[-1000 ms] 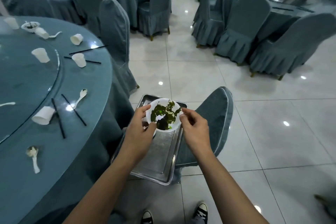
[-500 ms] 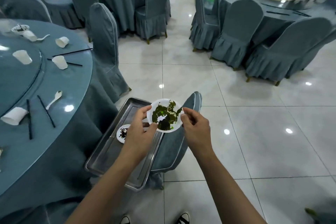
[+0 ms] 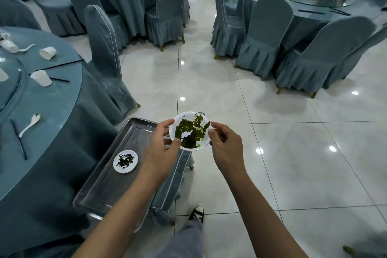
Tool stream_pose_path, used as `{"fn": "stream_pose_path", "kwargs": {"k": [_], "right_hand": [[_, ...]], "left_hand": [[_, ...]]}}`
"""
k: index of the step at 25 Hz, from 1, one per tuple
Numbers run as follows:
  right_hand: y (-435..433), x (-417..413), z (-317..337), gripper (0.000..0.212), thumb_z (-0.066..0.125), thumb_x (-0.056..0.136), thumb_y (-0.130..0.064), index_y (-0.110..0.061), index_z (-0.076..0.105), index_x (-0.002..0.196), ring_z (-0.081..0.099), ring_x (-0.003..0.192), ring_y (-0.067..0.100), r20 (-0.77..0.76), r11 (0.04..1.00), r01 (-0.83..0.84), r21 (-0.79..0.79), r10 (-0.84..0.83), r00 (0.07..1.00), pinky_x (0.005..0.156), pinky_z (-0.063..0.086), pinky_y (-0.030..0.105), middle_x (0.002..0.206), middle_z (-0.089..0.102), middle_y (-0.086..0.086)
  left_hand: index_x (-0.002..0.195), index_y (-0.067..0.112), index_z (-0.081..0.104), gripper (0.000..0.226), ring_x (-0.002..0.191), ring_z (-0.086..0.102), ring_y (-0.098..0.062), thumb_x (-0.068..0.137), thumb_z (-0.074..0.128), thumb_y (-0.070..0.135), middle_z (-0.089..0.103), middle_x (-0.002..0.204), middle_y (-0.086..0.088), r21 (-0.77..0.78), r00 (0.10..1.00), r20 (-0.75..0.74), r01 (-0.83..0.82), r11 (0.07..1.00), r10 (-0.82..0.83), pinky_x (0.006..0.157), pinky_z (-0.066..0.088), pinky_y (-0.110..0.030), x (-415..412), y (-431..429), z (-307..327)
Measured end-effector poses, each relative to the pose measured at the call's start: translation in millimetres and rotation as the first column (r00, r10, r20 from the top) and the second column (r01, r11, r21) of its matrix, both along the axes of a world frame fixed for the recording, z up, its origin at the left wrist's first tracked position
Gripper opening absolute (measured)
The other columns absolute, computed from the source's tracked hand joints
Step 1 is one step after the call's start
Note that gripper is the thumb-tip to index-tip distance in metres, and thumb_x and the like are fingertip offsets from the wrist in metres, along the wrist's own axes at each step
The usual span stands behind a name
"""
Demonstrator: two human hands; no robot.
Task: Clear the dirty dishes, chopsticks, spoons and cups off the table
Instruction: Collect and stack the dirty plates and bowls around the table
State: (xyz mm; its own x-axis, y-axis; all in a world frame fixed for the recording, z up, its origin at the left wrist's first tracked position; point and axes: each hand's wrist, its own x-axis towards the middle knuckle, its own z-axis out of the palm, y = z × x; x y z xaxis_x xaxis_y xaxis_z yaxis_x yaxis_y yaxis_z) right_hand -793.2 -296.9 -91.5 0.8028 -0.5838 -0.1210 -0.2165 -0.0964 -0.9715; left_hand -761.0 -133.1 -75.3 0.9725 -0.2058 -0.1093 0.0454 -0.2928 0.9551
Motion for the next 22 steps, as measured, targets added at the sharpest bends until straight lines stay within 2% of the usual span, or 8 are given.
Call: {"fn": "stream_pose_path", "kwargs": {"k": [5, 7, 10, 15, 18, 21, 22], "right_hand": [[-45.3, 43.2, -1.0, 0.024, 0.063, 0.098, -0.021, -0.021, 0.072, 0.120, 0.065, 0.091, -0.009, -0.003, 0.999, -0.041, -0.024, 0.041, 0.999, 0.080, 0.052, 0.011, 0.100, 0.071, -0.018], [-63.0, 70.7, -1.5, 0.023, 0.062, 0.099, -0.021, -0.022, 0.071, 0.120, 0.065, 0.093, -0.006, -0.005, 0.997, -0.062, -0.056, 0.062, 0.998, 0.082, 0.054, 0.014, 0.101, 0.070, -0.017], [-85.6, 118.2, -5.1, 0.023, 0.063, 0.099, -0.021, -0.022, 0.071, 0.121, 0.067, 0.097, 0.002, -0.010, 0.993, -0.108, -0.056, 0.108, 0.994, 0.090, 0.058, 0.028, 0.103, 0.072, -0.014], [-107.4, 199.2, -5.9, 0.023, 0.063, 0.099, -0.021, -0.022, 0.070, 0.120, 0.067, 0.098, 0.002, -0.050, 0.974, -0.220, -0.059, 0.217, 0.975, 0.092, 0.058, 0.031, 0.103, 0.071, -0.015], [-110.0, 244.1, -0.7, 0.025, 0.062, 0.099, -0.021, -0.020, 0.071, 0.123, 0.066, 0.099, 0.001, -0.042, 0.957, -0.284, -0.056, 0.282, 0.959, 0.090, 0.056, 0.024, 0.105, 0.071, -0.013], [-109.4, 277.0, 0.5, 0.026, 0.062, 0.099, -0.021, -0.018, 0.070, 0.124, 0.065, 0.099, -0.001, -0.049, 0.935, -0.352, -0.050, 0.350, 0.936, 0.084, 0.052, 0.015, 0.107, 0.072, -0.009], [-108.8, 286.3, 0.3, 0.026, 0.061, 0.100, -0.021, -0.017, 0.070, 0.124, 0.064, 0.099, -0.002, -0.052, 0.925, -0.376, -0.054, 0.373, 0.926, 0.081, 0.050, 0.011, 0.108, 0.072, -0.008]], "left_hand": [[0.134, 0.038, 0.048, 0.043, 0.106, 0.064, -0.012, 0.101, 0.057, 0.013, 0.062, 0.122, 0.011, 0.007, 1.000, -0.002, -0.019, 1.000, 0.019, 0.095, 0.057, -0.046, 41.3, -41.8, -6.2], [0.133, 0.039, 0.048, 0.043, 0.104, 0.065, -0.011, 0.100, 0.058, 0.014, 0.061, 0.124, 0.009, 0.003, 0.999, 0.003, -0.034, 0.999, 0.034, 0.094, 0.058, -0.046, 66.0, -59.3, -7.8], [0.129, 0.044, 0.048, 0.042, 0.102, 0.066, -0.012, 0.099, 0.058, 0.015, 0.060, 0.124, 0.011, -0.015, 0.996, -0.002, -0.090, 0.996, 0.090, 0.092, 0.058, -0.045, 104.7, -81.8, -14.2], [0.133, 0.044, 0.049, 0.046, 0.105, 0.064, -0.013, 0.099, 0.057, 0.014, 0.054, 0.131, 0.010, -0.005, 0.975, -0.057, -0.214, 0.977, 0.214, 0.089, 0.057, -0.037, 161.6, -104.4, -11.2], [0.137, 0.041, 0.047, 0.047, 0.105, 0.061, -0.009, 0.100, 0.056, 0.013, 0.051, 0.135, 0.008, 0.021, 0.961, -0.050, -0.271, 0.962, 0.272, 0.088, 0.054, -0.032, 193.6, -107.0, -5.3], [0.136, 0.041, 0.048, 0.046, 0.102, 0.061, -0.005, 0.100, 0.055, 0.013, 0.052, 0.135, 0.008, 0.026, 0.940, -0.063, -0.334, 0.942, 0.335, 0.074, 0.054, -0.022, 214.4, -108.3, -4.9], [0.135, 0.041, 0.049, 0.046, 0.103, 0.061, -0.006, 0.100, 0.055, 0.012, 0.053, 0.135, 0.007, 0.025, 0.933, -0.061, -0.354, 0.935, 0.355, 0.075, 0.054, -0.022, 219.7, -108.6, -5.6]]}}
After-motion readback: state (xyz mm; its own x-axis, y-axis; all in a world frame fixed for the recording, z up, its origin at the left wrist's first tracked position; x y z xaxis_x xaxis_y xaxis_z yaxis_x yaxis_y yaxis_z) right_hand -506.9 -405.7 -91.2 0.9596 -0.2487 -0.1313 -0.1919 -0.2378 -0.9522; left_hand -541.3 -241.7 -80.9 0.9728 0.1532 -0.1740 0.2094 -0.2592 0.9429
